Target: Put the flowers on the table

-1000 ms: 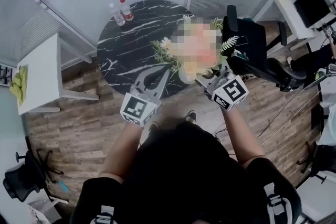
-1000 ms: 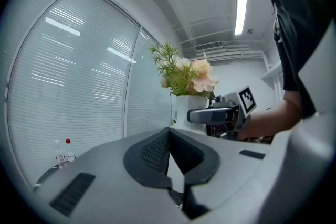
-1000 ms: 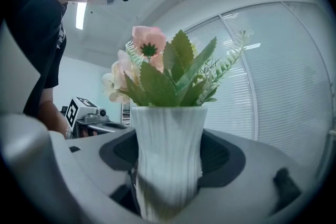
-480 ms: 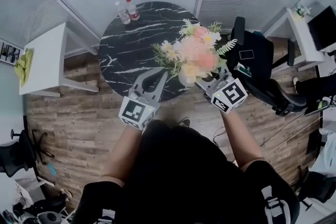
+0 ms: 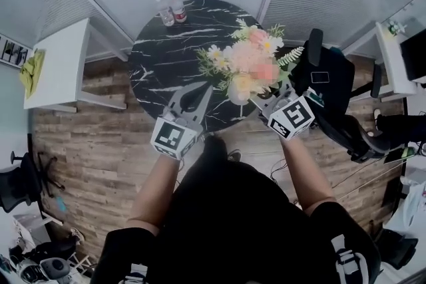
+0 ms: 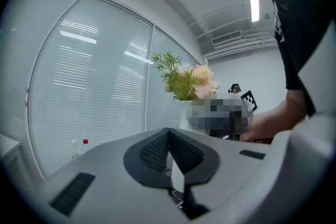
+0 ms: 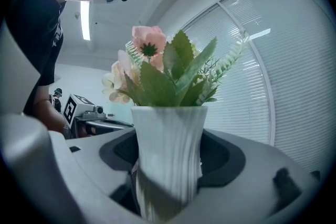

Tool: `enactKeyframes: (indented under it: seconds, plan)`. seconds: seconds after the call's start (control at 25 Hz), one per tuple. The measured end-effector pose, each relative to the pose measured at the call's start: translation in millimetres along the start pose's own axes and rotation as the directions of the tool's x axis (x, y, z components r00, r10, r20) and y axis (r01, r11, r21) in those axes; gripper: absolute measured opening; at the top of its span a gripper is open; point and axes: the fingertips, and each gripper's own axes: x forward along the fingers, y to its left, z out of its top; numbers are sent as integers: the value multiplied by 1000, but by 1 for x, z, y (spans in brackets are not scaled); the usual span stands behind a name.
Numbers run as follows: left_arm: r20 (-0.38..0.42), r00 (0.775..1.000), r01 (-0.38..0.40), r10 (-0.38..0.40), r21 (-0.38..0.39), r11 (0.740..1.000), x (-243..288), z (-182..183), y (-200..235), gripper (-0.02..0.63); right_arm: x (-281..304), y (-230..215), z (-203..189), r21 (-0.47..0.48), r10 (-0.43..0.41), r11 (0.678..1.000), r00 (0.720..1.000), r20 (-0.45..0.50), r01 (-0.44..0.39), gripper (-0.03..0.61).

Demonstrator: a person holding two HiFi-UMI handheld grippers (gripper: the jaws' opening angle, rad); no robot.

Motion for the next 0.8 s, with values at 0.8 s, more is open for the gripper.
enactKeyframes:
  seconds: [0.8]
  plan:
    - [17,999,50,-50,-24,998,62,-12,152,12,142,-72,-5,-46,-79,996,996,-29,77,336]
